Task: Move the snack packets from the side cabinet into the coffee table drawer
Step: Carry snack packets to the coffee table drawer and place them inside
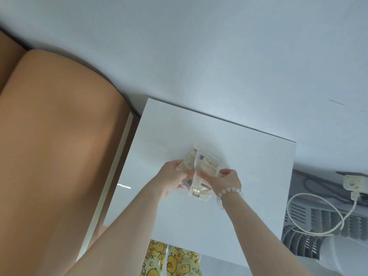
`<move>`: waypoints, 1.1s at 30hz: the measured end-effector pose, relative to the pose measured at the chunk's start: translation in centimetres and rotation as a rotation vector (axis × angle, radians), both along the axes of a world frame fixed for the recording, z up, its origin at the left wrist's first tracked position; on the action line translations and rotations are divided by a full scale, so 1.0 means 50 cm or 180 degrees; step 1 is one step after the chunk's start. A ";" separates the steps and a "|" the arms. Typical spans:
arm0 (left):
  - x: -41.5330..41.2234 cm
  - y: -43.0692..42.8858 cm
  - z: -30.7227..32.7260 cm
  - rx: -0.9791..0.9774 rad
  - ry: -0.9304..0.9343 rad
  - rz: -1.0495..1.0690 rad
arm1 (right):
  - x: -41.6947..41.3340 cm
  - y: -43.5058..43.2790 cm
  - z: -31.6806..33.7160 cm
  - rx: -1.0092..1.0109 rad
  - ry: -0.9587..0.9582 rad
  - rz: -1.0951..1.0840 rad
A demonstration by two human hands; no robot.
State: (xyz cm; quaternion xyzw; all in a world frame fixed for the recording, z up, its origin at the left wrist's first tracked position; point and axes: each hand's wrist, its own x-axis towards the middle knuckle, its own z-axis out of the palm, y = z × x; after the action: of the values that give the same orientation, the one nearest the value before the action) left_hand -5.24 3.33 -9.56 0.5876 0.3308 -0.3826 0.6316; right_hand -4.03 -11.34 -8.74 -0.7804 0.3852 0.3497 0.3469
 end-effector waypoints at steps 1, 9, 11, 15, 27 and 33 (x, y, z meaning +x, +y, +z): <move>0.006 -0.002 0.004 -0.0147 0.0024 0.0098 | 0.005 -0.003 0.002 0.0173 0.0046 -0.0147; 0.020 -0.025 0.066 -0.0492 0.0360 0.0232 | 0.012 0.003 0.033 0.1275 0.0199 -0.0566; 0.006 -0.027 0.086 -0.0437 0.0361 0.0164 | 0.004 0.017 0.052 0.1268 0.0197 -0.0675; -0.015 -0.025 0.160 -0.0240 0.0351 -0.0075 | -0.009 0.041 0.128 0.1275 0.0187 -0.0760; -0.152 0.309 0.483 0.3568 -0.0962 -0.1375 | 0.067 0.235 0.480 0.1428 -0.0254 0.0602; -0.342 0.465 0.667 0.4680 -0.0494 -0.0578 | 0.016 0.434 0.652 0.1831 -0.0394 0.1969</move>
State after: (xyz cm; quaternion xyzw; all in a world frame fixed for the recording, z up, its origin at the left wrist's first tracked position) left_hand -22.36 26.58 23.80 0.9090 0.4060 -0.0707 0.0630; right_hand -3.21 10.36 23.85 -0.7501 -0.0019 0.4830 0.4517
